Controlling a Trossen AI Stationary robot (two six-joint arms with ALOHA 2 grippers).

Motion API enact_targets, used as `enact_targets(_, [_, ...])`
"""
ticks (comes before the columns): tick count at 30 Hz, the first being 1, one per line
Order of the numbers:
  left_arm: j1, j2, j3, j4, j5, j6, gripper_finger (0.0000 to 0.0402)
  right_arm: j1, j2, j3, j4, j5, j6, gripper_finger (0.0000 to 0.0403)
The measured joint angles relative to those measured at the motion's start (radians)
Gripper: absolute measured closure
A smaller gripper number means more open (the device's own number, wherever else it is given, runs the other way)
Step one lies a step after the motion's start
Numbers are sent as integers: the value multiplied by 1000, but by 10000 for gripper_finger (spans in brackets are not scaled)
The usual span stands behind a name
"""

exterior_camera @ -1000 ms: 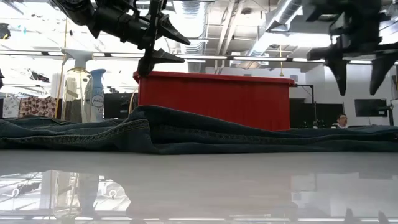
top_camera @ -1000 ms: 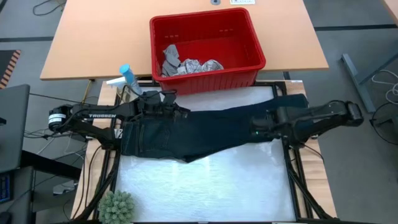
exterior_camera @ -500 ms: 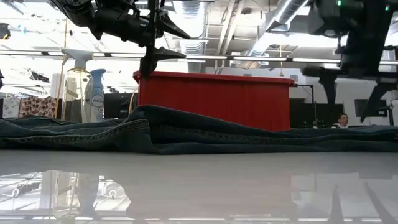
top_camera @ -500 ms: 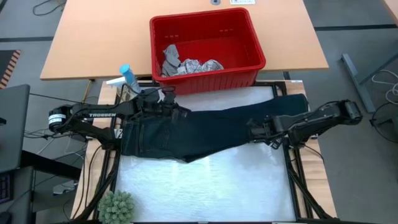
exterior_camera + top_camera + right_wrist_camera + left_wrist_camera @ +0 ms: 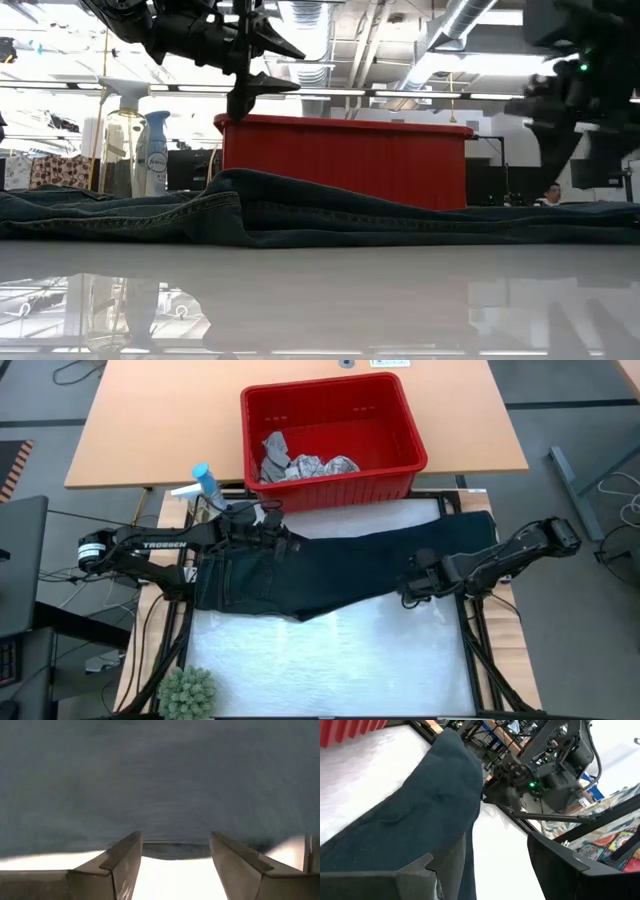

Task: Fold Laundry from Bin
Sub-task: Fold the blue jeans

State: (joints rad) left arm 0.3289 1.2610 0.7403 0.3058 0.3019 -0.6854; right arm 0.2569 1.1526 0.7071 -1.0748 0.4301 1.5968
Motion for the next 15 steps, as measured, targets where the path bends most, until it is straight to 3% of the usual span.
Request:
enact_targets(6, [0,0,0,-2,-23,12,198,-56,46,6,-29,-69,-485,143])
enact_targets(15, [0,0,0,-33,-24,7,198,-117,291,13,-137,-182,-695,143])
